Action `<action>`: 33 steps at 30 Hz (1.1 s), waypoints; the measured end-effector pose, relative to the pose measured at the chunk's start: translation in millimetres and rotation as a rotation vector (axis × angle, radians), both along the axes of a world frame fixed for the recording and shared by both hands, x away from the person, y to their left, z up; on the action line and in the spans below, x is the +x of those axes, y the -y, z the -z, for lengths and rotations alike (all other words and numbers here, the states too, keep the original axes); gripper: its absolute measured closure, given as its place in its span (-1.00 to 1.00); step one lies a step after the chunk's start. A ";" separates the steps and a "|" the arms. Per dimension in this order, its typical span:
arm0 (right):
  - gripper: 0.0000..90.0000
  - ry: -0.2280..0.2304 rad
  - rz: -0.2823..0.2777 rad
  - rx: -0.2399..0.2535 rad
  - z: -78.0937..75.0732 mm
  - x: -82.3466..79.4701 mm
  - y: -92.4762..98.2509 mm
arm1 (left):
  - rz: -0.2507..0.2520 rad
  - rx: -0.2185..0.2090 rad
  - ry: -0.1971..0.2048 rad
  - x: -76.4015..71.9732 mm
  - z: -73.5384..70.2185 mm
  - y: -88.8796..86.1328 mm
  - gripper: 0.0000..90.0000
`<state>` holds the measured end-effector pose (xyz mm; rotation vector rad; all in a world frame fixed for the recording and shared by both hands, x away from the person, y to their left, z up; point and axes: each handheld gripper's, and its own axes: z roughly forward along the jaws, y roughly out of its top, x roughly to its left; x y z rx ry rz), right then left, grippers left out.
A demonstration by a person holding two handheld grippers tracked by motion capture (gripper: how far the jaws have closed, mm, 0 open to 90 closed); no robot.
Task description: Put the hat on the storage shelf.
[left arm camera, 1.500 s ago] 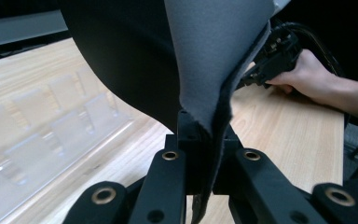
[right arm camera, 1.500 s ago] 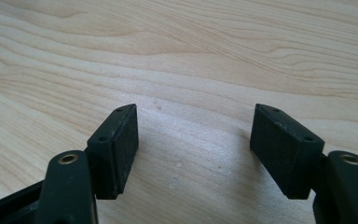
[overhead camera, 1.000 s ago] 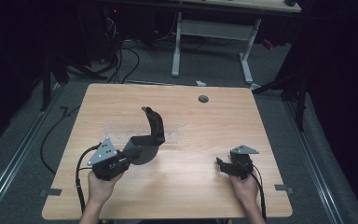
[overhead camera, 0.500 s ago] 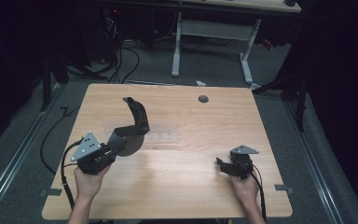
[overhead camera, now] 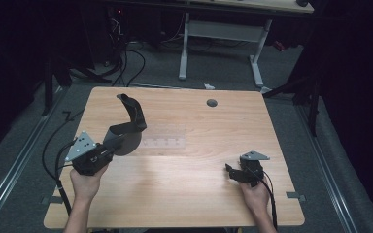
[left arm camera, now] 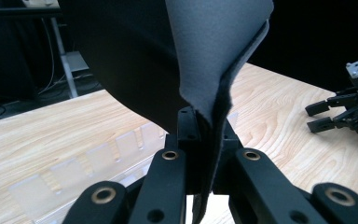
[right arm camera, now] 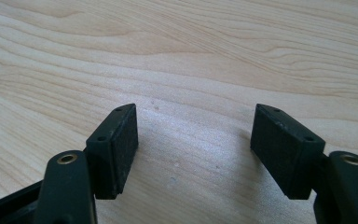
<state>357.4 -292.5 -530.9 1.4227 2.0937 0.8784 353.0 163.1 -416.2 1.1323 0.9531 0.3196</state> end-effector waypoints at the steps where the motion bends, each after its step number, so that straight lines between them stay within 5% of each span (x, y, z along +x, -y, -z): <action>1: -0.28 0.000 0.000 0.000 0.0 0.0 0.0 | -0.004 0.001 -0.001 1.4 0.0 -0.7 0.92; 16: -0.28 -0.001 -0.002 0.000 -0.1 -0.1 -0.1 | -0.113 0.010 0.007 22.7 -2.5 -19.7 0.92; 33: -0.28 -0.001 -0.002 -0.001 0.0 -0.1 -0.1 | -0.212 0.150 0.009 48.3 8.9 -32.7 0.92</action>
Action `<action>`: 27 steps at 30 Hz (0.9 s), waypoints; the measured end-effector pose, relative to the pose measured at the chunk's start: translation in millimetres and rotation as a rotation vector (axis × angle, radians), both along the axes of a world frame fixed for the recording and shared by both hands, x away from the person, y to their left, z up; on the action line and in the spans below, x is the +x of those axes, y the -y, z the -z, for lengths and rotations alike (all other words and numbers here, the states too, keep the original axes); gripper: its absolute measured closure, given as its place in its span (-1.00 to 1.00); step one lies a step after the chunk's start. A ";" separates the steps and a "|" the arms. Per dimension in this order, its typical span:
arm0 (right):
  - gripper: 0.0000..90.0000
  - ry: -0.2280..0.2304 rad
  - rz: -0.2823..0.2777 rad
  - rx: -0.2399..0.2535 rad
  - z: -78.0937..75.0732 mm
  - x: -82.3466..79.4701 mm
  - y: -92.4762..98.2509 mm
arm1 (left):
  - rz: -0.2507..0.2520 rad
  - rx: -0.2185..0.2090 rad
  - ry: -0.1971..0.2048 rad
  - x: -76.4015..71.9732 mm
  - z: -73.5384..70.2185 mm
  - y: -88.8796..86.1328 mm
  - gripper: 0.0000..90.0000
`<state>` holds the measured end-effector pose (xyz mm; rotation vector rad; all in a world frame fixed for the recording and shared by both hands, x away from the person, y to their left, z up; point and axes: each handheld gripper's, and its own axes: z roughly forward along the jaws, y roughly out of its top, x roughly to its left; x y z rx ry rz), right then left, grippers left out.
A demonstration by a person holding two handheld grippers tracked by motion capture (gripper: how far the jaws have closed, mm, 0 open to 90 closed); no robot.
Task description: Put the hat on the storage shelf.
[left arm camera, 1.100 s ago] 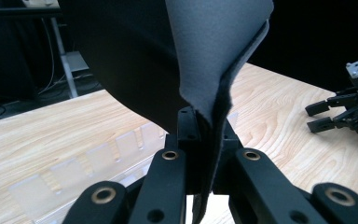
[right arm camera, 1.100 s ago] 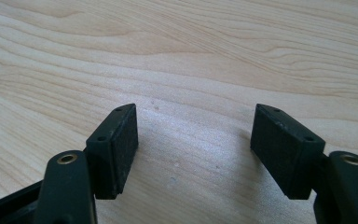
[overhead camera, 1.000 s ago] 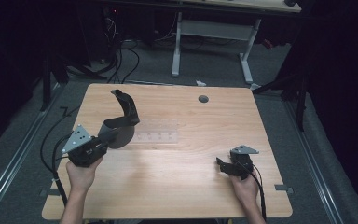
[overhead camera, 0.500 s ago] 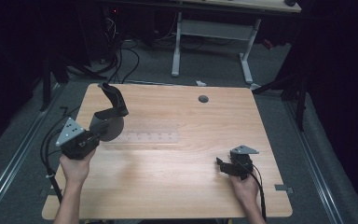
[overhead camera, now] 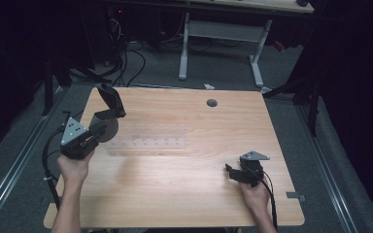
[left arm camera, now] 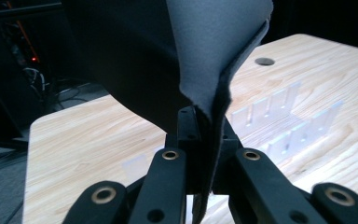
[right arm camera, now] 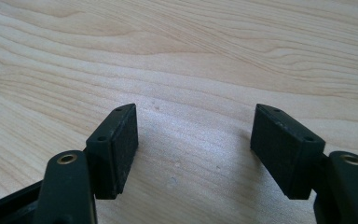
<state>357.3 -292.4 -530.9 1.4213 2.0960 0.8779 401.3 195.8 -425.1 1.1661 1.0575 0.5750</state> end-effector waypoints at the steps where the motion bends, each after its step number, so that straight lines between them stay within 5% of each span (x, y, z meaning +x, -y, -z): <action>1: -0.28 0.000 0.000 0.000 0.0 0.0 0.0 | -0.004 0.008 -0.001 1.3 1.2 0.1 0.92; 5: -0.28 0.001 0.000 -0.001 0.0 0.1 0.1 | -0.028 0.037 -0.004 6.3 6.5 0.9 0.92; 27: -0.28 0.001 0.000 0.000 0.0 0.0 0.0 | -0.076 0.041 -0.032 17.4 22.0 0.2 0.92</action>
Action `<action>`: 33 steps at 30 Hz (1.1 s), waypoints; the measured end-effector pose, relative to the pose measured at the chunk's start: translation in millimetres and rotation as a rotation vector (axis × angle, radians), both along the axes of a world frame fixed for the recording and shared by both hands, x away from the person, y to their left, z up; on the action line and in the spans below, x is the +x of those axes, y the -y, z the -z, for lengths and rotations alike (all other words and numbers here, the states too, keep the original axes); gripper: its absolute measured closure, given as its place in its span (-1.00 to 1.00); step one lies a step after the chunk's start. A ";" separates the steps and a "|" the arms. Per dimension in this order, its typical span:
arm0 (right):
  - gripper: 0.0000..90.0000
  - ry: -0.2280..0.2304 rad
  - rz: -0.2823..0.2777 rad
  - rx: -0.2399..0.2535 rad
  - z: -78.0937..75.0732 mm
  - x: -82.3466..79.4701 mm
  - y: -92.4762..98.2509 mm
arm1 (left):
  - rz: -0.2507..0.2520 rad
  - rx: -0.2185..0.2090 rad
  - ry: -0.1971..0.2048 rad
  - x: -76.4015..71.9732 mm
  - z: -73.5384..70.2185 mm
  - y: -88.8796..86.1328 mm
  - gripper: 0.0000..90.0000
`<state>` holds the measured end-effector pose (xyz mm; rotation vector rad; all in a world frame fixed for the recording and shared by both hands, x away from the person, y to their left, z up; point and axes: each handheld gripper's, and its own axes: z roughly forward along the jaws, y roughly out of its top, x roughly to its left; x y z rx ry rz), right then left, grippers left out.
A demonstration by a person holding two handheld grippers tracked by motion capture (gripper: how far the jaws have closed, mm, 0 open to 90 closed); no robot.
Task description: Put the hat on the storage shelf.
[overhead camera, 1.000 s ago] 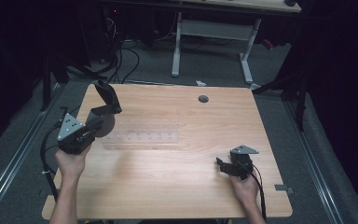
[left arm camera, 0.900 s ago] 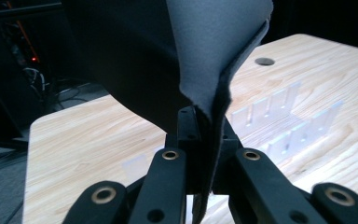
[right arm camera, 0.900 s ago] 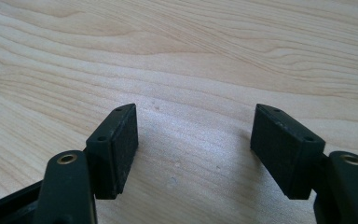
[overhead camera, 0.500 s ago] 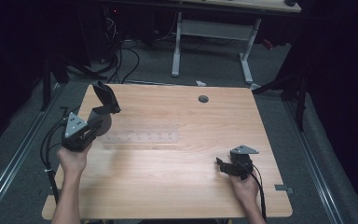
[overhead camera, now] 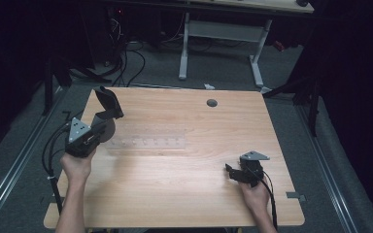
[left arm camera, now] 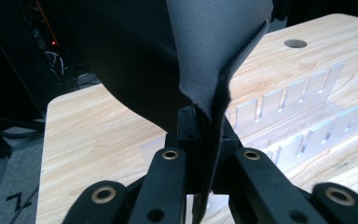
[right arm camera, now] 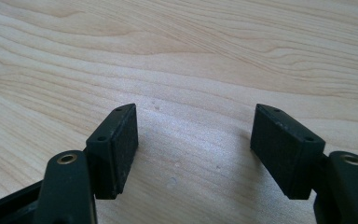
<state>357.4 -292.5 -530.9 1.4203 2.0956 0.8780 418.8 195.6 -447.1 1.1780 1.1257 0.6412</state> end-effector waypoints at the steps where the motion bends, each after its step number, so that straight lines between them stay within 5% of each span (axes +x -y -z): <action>1: -0.28 0.000 0.000 0.000 0.0 0.0 0.0 | -0.002 -0.003 0.002 0.3 0.1 0.7 0.92; 22: -0.28 -0.002 -0.003 0.001 0.0 -0.5 -0.6 | -0.020 -0.015 -0.031 3.4 20.9 5.2 0.92; 33: -0.28 -0.002 -0.002 0.001 0.0 -0.5 -0.6 | -0.023 -0.075 -0.060 3.9 26.7 2.7 0.89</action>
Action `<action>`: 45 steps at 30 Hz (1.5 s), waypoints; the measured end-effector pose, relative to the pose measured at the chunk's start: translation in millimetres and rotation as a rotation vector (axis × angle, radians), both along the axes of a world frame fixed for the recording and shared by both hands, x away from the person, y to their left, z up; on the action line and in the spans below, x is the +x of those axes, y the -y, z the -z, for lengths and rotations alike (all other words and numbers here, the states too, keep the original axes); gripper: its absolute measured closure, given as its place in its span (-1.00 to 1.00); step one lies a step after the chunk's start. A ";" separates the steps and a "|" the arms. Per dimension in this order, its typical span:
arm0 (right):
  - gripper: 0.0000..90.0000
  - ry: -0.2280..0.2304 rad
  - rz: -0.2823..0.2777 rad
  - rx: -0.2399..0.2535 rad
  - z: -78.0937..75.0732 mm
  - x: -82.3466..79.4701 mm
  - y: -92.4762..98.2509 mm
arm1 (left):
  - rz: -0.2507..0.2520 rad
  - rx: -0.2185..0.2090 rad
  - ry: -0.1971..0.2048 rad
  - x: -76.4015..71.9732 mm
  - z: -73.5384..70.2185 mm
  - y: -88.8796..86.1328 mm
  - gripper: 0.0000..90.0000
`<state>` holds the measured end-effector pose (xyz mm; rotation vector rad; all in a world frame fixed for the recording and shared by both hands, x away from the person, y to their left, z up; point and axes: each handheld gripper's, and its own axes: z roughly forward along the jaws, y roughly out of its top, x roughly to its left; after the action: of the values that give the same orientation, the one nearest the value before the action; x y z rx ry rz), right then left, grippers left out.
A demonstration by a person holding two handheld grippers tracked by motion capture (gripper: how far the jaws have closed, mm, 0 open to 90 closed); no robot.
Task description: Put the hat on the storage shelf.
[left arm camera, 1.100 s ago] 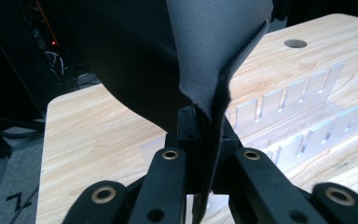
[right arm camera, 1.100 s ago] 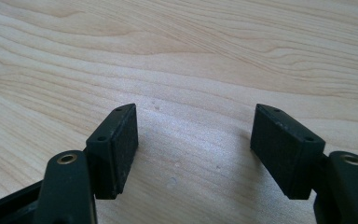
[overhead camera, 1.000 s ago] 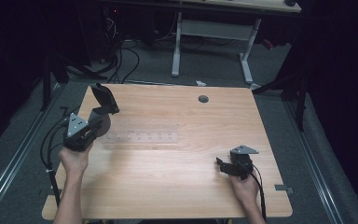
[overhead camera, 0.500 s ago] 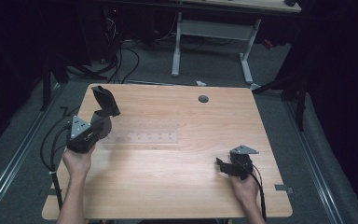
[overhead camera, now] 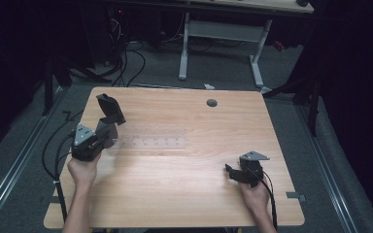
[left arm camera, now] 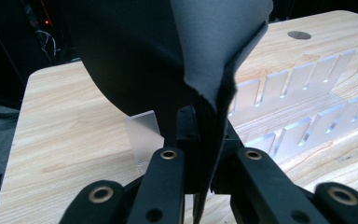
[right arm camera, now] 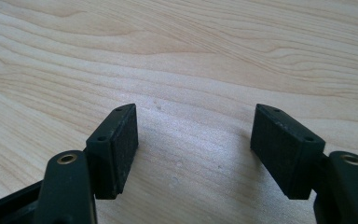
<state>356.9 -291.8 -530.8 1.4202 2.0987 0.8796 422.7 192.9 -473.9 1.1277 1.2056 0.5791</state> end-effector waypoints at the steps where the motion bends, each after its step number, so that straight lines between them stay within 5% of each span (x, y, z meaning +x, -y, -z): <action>1: -0.28 0.000 0.000 0.000 0.0 0.0 0.0 | 0.001 -0.008 -0.003 -0.2 -0.5 -0.3 0.88; 11: -0.28 0.000 -0.001 0.001 0.0 0.0 -0.1 | -0.002 -0.019 -0.055 -2.7 -2.4 -2.9 0.48; 20: -0.28 0.000 0.000 0.000 0.0 0.0 0.0 | -0.070 -0.021 -0.063 -11.0 -2.7 -10.0 0.00; 45: -0.28 0.000 0.000 0.000 0.0 0.0 0.0 | -0.060 -0.085 -0.058 -58.8 5.3 -7.8 -0.07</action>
<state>356.9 -291.8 -530.9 1.4200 2.0987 0.8799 363.9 200.7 -479.1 1.0453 1.3058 0.5386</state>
